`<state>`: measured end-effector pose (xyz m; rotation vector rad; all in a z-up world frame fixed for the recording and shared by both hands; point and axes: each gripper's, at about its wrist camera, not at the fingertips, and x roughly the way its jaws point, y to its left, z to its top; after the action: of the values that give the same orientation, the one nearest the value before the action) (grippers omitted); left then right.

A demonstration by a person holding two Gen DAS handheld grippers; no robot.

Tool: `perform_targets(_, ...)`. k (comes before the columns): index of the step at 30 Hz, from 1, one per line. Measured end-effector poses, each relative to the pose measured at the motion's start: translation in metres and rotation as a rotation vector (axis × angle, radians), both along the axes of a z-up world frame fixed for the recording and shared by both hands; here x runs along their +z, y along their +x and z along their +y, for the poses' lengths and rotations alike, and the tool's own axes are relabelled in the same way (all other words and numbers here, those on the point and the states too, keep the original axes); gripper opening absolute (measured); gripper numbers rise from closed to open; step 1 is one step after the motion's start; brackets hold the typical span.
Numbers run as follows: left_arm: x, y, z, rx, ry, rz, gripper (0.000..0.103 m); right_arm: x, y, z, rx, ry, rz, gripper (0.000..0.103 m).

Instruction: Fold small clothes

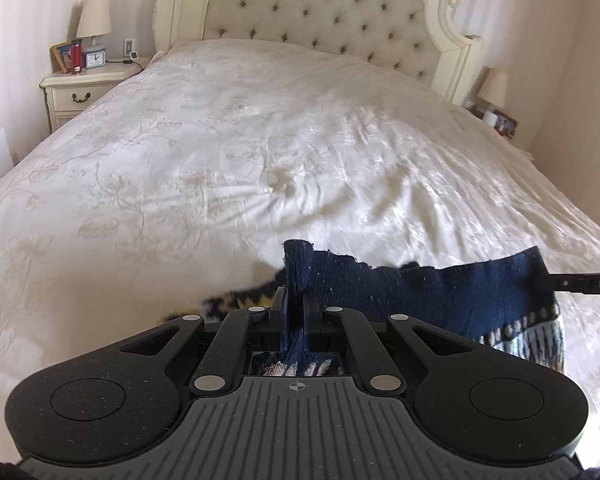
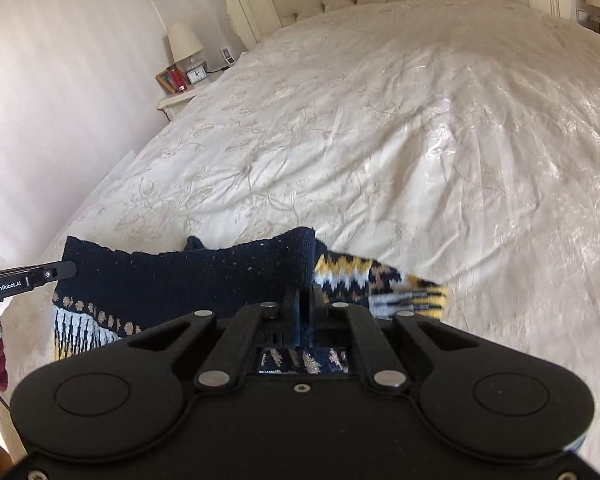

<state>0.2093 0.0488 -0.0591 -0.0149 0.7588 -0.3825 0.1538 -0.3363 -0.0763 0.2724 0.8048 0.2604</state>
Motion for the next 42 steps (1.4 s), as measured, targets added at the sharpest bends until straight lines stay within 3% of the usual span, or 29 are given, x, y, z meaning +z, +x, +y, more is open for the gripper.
perform_targets(6, -0.046, 0.062, -0.016, 0.009, 0.094, 0.071, 0.006, -0.044, 0.074, 0.015, 0.002, -0.066, 0.093, 0.01)
perform_targets(10, -0.074, 0.085, -0.015, 0.054, 0.167, 0.142, 0.007, -0.073, 0.098, 0.025, 0.013, -0.14, 0.171, 0.011)
perform_targets(13, -0.088, 0.093, -0.004, 0.103, 0.197, 0.207, 0.008, -0.088, 0.099, 0.023, -0.002, -0.162, 0.209, 0.02)
perform_targets(14, -0.09, 0.094, 0.001, 0.116, 0.201, 0.222, 0.013, -0.091, 0.099, 0.022, -0.015, -0.174, 0.216, 0.022)
perform_targets(15, -0.091, 0.094, 0.004, 0.125, 0.204, 0.231, 0.028, -0.093, 0.098, 0.02, -0.03, -0.182, 0.222, 0.03)
perform_targets(17, -0.09, 0.09, 0.011, 0.142, 0.193, 0.239, 0.04, -0.095, 0.097, 0.015, -0.063, -0.199, 0.228, 0.051)
perform_targets(18, -0.088, 0.086, 0.014, 0.15, 0.189, 0.238, 0.04, -0.094, 0.096, 0.012, -0.078, -0.207, 0.227, 0.056)
perform_targets(24, -0.065, 0.061, 0.017, 0.159, 0.141, 0.237, 0.05, -0.077, 0.084, 0.002, -0.128, -0.19, 0.203, 0.075)
perform_targets(29, -0.052, 0.029, 0.004, 0.131, 0.122, 0.243, 0.06, -0.057, 0.059, 0.012, -0.114, -0.165, 0.162, 0.081)
perform_targets(32, -0.055, 0.007, -0.005, 0.092, 0.125, 0.266, 0.061, -0.05, 0.041, 0.026, -0.081, -0.152, 0.151, 0.089)
perform_targets(42, -0.081, -0.043, -0.007, 0.068, 0.185, 0.343, 0.061, -0.059, -0.018, 0.086, 0.066, -0.182, 0.193, 0.093)
